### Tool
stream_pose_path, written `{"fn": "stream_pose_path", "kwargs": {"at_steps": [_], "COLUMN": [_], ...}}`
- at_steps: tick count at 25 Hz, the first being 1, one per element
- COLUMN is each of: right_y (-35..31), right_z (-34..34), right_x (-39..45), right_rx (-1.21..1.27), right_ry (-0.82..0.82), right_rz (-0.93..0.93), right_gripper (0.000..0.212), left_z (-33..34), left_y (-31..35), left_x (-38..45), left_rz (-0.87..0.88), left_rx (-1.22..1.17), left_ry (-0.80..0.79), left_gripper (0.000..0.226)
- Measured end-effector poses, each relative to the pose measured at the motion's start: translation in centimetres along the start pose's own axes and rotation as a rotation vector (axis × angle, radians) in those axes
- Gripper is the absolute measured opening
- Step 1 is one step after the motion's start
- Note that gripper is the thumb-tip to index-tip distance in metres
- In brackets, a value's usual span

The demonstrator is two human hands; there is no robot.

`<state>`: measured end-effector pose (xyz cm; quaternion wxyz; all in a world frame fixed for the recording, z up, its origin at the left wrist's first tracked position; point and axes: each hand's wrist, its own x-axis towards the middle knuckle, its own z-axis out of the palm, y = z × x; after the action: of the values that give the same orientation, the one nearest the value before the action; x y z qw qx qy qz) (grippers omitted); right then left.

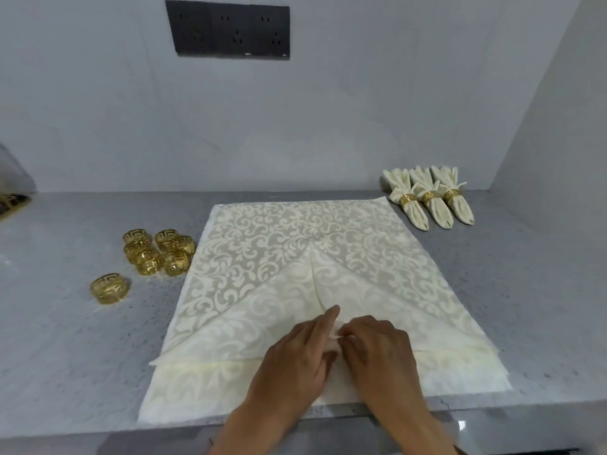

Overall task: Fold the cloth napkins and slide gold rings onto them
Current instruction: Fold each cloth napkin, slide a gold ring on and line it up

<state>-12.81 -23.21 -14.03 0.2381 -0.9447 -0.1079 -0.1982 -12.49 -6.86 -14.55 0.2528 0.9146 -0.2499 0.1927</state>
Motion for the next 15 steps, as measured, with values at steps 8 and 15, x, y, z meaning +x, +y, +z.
{"fn": "stream_pose_path", "kwargs": {"at_steps": [8,15], "right_y": [-1.1,2.2], "right_z": [-2.6,2.5], "right_x": [7.2,10.3], "right_rx": [-0.053,-0.161], "right_ry": [-0.169,-0.382], "right_rz": [-0.087,0.016], "right_gripper": [0.039,0.056], "left_z": [0.2,0.0], "left_y": [-0.9,-1.5], "left_x": [0.5,1.5], "left_rz": [0.146,0.356], "left_rx": [0.156,0.395], "left_ry": [-0.065,-0.267], "left_gripper": [0.03,0.013]}}
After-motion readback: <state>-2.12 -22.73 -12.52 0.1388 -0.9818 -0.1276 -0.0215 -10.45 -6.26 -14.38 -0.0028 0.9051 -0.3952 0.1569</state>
